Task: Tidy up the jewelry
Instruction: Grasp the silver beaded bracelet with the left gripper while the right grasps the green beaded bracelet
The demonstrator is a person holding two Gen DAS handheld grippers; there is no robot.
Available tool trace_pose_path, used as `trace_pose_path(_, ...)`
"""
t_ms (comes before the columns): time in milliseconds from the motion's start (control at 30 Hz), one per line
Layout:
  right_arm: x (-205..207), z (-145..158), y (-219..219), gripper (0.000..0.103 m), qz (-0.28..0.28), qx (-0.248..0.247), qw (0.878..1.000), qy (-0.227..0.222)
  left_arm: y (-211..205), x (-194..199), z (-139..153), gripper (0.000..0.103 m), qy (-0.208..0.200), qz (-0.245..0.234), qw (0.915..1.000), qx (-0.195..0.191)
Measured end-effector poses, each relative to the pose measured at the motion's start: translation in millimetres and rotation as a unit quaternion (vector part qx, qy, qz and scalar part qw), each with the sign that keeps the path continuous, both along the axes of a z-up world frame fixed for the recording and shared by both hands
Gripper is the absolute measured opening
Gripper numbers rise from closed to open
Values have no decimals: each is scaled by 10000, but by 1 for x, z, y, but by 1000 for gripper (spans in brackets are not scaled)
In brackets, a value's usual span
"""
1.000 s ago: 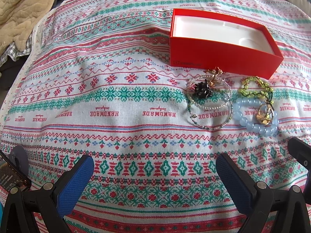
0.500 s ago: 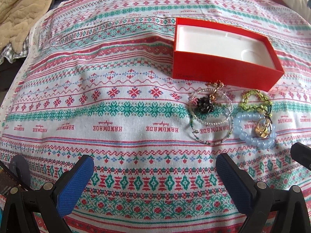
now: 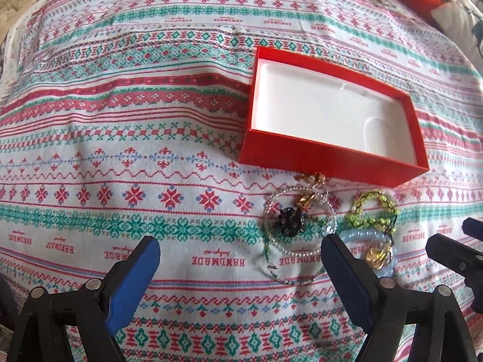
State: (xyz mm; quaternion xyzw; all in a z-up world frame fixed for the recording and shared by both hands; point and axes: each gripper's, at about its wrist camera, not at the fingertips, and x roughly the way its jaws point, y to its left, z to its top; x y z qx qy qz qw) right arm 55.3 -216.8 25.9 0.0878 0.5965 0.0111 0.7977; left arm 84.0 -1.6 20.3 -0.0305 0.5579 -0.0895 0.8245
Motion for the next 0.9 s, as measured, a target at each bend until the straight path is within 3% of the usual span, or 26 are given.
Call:
trace_pose_path(67, 7, -4, -6, 101, -83, 280, 9996, 49, 0, 8, -6, 79, 137, 18, 9997, -222)
trace_pose_path(167, 14, -13, -10, 87, -148, 536, 9984, 135, 2, 19, -15, 66, 273, 73, 9981, -543)
trace_pose_path(300, 21, -25, -11, 63, -152, 670, 9974, 224, 3, 29, -24, 46, 360, 132, 9968, -705)
trace_pose_path(467, 29, -38, -11, 46, -175, 765, 9964, 320, 2, 39, -35, 22, 492, 158, 9956, -784)
trace_pose_path(633, 35, -43, -8, 39, -114, 724, 9969, 272, -7, 47, -45, 12, 607, 19, 9953, -751)
trace_pose_path(900, 40, -49, 1, 36, 6, 594, 9979, 238, -19, 55, -55, 12, 694, -182, 9960, -529)
